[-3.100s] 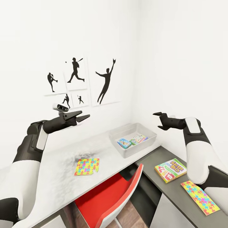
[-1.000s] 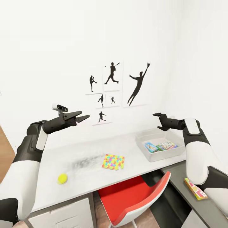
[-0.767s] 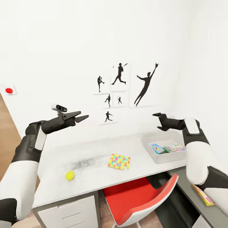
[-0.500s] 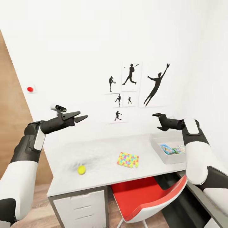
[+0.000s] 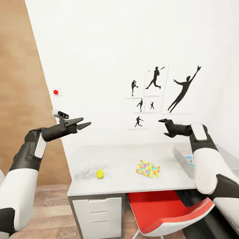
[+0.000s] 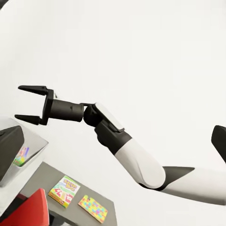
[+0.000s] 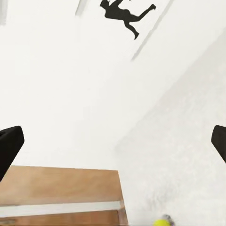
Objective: Put all the toys in the child's room - the three board games (two on the bed and one on the table), the two jigsaw puzzles on the table, and the tennis ball on the table - inside the toy box on the table in the child's room.
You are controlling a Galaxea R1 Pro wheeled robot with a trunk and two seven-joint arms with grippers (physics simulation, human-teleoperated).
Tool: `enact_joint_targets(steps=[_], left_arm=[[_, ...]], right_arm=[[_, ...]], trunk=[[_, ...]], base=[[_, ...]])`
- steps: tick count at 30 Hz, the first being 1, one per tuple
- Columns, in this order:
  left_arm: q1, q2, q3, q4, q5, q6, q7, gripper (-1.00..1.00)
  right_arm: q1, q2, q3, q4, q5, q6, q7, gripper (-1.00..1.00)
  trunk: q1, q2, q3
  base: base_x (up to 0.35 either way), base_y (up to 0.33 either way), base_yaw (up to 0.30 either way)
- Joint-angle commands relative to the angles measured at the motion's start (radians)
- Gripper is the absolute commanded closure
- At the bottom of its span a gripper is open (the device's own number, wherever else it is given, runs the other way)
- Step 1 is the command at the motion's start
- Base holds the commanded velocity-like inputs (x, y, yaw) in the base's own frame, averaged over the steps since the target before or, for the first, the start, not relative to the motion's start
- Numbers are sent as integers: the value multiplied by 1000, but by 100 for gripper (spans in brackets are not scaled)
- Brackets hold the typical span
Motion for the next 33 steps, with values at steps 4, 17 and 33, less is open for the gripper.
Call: enact_joint_targets(steps=[4,17,33], left_arm=[[-1,9,4,19,1,11,-2,-100],[-1,48,5,76,-3,6,5,-100],[-1,147,5,237,-48,-52,143,-100]], right_arm=[[0,0,28,-1,-11,-3,-10,-100],[0,1,60,-1,-8,-10,-14,-100],[0,50,160,1,-5,-11,-182,-100]], trunk=[[0,-1,0],[0,-1,0],[0,-1,-5]], base=[[-143,95,283],[-45,27,283],[-1,1,282]])
